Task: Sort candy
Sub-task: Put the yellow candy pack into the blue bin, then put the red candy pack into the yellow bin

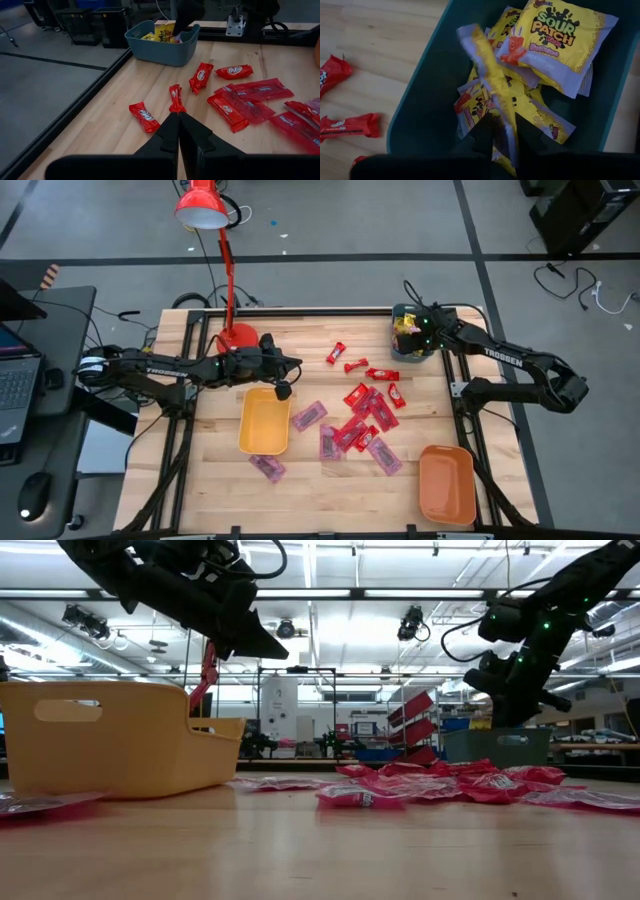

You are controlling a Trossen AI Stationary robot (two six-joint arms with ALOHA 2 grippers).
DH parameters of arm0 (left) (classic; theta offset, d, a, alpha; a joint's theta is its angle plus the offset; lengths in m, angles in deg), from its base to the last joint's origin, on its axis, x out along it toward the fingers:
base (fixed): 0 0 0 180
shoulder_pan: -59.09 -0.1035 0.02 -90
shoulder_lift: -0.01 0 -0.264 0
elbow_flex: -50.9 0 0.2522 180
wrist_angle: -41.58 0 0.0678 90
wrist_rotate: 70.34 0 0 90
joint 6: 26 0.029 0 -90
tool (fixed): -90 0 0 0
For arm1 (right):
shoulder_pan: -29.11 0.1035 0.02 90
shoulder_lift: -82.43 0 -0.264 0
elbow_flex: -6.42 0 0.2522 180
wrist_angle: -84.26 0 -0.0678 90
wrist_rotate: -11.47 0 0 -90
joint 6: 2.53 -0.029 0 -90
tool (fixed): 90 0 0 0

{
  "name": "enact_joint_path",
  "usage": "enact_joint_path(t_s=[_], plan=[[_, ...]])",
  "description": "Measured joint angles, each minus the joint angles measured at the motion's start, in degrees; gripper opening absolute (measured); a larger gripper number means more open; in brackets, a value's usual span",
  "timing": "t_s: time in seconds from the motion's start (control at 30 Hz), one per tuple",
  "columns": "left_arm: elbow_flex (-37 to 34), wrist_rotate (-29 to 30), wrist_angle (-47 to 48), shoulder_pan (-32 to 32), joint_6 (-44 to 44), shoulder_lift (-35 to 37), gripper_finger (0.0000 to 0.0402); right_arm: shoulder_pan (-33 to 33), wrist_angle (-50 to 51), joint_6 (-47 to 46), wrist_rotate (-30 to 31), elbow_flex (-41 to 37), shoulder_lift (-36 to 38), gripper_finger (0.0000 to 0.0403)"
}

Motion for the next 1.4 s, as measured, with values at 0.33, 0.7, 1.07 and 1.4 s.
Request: enact_joint_path(t_s=[0.33,0.7,1.07,1.4], plan=[[0.0,0.0,0.0,0.0,0.0,0.0,0.0015,0.0,0.1,0.3,0.1,0.0,0.0,0.0120],[0.0,0.0,0.0,0.0,-0.2,0.0,0.0015,0.0,5.9,0.2,0.2,2.5,0.0,0.0197],[0.0,0.0,0.0,0.0,-0.2,0.0,0.0015,0.8,12.9,-0.6,0.2,6.9,0.0,0.0230],[0.0,0.0,0.0,0.0,-0.2,0.0,0.0015,6.7,12.3,3.0,0.2,14.6,0.0,0.0207]])
